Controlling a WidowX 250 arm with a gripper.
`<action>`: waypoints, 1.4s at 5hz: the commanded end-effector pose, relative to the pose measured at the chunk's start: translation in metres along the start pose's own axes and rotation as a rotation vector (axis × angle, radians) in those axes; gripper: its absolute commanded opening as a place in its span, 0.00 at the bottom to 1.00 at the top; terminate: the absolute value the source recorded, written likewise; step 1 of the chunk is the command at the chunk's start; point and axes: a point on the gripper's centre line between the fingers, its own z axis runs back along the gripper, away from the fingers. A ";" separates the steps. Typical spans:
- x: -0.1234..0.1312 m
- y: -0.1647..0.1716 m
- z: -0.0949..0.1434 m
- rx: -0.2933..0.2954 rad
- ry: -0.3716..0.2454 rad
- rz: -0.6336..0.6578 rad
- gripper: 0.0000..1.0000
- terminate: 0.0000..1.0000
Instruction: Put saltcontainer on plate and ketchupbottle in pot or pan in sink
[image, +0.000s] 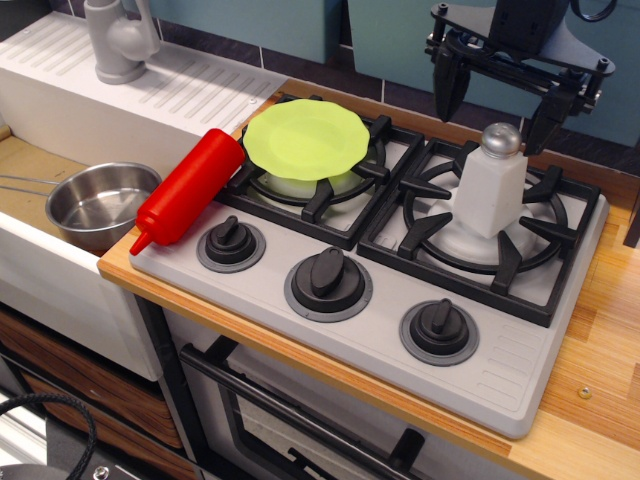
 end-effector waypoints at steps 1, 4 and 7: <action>0.000 0.000 0.000 0.000 0.000 0.000 1.00 0.00; 0.007 -0.005 -0.027 -0.034 -0.065 -0.006 1.00 0.00; 0.008 -0.005 -0.031 -0.050 -0.070 -0.018 0.00 0.00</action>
